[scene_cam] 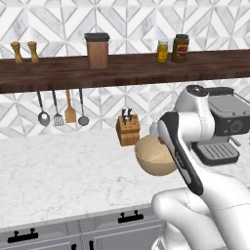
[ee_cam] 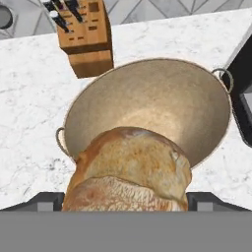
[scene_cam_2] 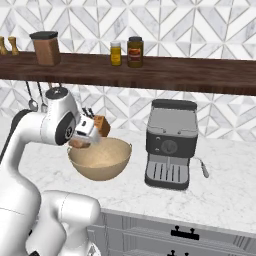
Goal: Open the cabinet, pick up the bread from the cabinet and place it in the basket. Then move the basket to the dining counter.
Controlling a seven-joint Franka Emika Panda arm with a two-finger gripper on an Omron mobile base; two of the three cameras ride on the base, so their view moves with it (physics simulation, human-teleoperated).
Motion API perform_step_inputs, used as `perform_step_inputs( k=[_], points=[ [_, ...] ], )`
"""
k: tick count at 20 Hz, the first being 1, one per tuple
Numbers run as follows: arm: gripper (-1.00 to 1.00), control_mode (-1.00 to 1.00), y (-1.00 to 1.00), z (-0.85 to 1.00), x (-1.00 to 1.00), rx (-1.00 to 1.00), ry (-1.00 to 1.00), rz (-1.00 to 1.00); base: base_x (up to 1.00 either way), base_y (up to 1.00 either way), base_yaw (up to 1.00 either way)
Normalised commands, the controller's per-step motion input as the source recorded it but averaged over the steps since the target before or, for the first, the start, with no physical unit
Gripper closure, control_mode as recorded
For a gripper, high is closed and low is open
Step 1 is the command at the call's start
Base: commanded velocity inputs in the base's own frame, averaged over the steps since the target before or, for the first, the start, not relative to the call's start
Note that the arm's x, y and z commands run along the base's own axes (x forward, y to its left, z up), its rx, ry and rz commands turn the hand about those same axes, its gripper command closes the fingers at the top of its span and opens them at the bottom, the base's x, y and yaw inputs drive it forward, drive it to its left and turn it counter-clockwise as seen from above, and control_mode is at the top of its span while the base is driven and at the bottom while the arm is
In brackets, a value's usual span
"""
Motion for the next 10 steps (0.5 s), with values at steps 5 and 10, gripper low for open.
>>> perform_step_inputs(
  k=[5, 10],
  points=[
    [1.0, -1.0, 0.11, -0.86, 0.81, 0.0, 0.1, 0.0, 0.0, 0.0, 0.0],
    [1.0, -1.0, -0.11, -0.76, 0.9, 0.0, 0.09, 0.0, 0.0, 0.0, 0.0]
  ],
)
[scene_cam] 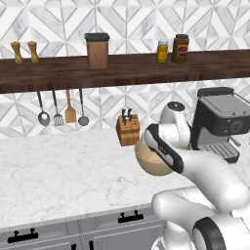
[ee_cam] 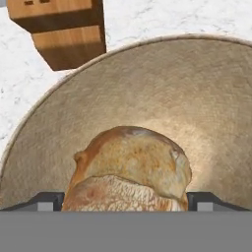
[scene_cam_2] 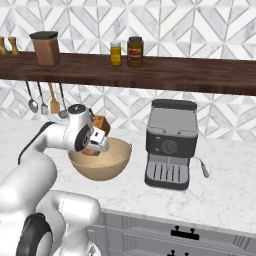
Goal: Open the cabinet, pick up the bread from the cabinet and place it in the basket. Then move the basket to the dining counter.
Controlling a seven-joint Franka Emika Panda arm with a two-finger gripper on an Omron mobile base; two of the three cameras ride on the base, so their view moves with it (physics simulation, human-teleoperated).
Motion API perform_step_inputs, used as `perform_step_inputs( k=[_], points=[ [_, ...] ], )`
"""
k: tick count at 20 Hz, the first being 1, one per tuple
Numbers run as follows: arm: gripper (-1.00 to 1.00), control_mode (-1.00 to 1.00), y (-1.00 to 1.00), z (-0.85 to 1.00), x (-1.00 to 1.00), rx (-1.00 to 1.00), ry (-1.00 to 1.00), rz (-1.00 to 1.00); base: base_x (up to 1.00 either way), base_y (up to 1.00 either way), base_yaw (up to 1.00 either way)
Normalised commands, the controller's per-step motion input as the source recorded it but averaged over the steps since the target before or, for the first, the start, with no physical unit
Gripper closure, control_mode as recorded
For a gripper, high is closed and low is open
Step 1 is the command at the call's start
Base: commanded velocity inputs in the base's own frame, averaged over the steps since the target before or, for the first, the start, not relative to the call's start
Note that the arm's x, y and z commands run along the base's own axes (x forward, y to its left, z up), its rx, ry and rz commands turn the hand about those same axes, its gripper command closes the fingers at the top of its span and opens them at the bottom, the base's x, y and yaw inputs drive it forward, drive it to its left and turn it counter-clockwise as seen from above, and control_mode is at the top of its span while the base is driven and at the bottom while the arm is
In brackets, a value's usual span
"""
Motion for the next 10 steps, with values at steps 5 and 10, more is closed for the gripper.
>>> perform_step_inputs(
  k=[5, 10],
  points=[
    [1.0, -1.0, -0.24, -0.7, 0.56, 0.0, 0.04, 0.01, 0.0, 0.0, 0.0],
    [1.0, -1.0, -0.11, -0.27, 0.22, 0.0, 0.01, 0.03, 0.0, 0.0, 0.0]
  ],
)
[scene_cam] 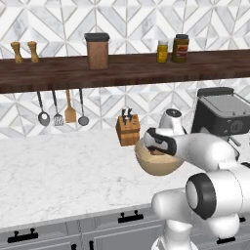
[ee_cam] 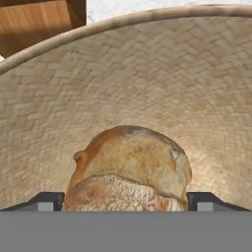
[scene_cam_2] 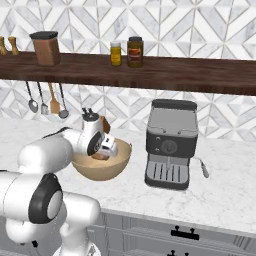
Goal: Open the cabinet, pick up the bread from the cabinet and place it in the basket. Then move the basket to the dining counter.
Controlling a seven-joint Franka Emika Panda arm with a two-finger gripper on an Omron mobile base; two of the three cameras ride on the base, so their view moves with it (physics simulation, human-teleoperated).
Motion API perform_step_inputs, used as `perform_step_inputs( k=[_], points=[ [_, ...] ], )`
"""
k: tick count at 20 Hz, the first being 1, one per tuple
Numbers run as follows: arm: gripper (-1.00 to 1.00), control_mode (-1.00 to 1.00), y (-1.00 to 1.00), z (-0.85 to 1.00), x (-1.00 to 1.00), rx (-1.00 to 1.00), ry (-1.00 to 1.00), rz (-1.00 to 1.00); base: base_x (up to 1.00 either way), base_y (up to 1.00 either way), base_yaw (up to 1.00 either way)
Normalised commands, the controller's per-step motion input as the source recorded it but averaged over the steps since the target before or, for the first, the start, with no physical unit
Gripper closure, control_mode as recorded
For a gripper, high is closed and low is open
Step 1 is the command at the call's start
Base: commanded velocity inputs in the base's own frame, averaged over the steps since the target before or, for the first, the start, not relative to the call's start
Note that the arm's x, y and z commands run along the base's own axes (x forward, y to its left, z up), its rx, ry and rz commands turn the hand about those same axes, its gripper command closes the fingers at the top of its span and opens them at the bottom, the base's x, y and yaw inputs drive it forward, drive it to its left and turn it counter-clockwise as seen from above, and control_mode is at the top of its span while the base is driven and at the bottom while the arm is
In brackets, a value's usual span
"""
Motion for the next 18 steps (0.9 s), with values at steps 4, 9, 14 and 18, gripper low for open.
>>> perform_step_inputs(
  k=[4, 9, 14, 18],
  points=[
    [1.0, -1.0, 0.0, -0.1, 0.18, 0.0, 0.02, 0.02, 0.0, 0.0, 0.0],
    [1.0, -1.0, -0.01, -0.28, 0.53, 0.0, 0.07, 0.01, 0.0, 0.0, 0.0],
    [1.0, -1.0, -0.04, -0.05, 0.15, 0.0, 0.02, 0.03, 0.0, 0.0, 0.0],
    [-1.0, -1.0, 0.0, -0.07, -0.36, 0.0, 0.0, 0.03, 0.0, 0.0, 0.0]
  ],
)
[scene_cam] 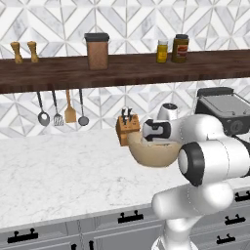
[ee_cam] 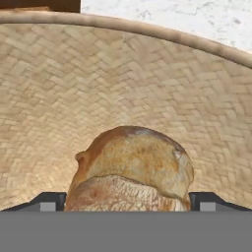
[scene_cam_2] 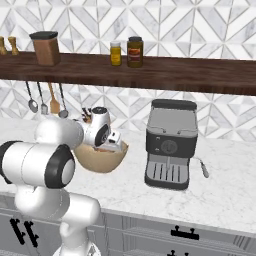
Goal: Open the cabinet, pick up the bread from the cabinet and place it in the basket. Then move the basket to the dining counter.
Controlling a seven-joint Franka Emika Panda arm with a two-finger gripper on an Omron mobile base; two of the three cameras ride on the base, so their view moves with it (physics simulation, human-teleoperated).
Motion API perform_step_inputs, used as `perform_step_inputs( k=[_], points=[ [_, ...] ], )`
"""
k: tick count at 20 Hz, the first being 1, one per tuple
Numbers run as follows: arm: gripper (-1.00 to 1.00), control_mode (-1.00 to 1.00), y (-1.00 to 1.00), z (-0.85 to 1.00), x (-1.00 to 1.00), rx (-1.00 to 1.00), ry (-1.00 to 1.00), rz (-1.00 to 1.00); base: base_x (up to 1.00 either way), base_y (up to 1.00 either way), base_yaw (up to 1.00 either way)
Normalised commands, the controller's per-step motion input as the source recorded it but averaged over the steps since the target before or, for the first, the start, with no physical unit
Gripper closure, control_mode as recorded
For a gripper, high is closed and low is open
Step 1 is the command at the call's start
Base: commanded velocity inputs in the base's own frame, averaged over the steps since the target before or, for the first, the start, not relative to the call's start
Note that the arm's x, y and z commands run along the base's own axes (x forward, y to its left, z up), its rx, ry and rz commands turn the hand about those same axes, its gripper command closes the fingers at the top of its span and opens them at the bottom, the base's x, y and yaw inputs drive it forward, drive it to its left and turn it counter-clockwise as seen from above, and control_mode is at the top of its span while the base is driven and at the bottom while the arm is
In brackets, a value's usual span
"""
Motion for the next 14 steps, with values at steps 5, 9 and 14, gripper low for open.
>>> perform_step_inputs(
  k=[5, 9, 14],
  points=[
    [-1.0, -1.0, 0.0, -0.12, -0.17, 0.0, 0.0, 0.01, 0.0, 0.0, 0.0],
    [-1.0, -1.0, 0.0, 0.04, -0.03, 0.0, 0.0, 0.02, 0.0, 0.0, 0.0],
    [-1.0, -1.0, 0.16, 0.18, -0.26, 0.0, -0.08, 0.04, 0.0, 0.0, 0.0]
  ],
)
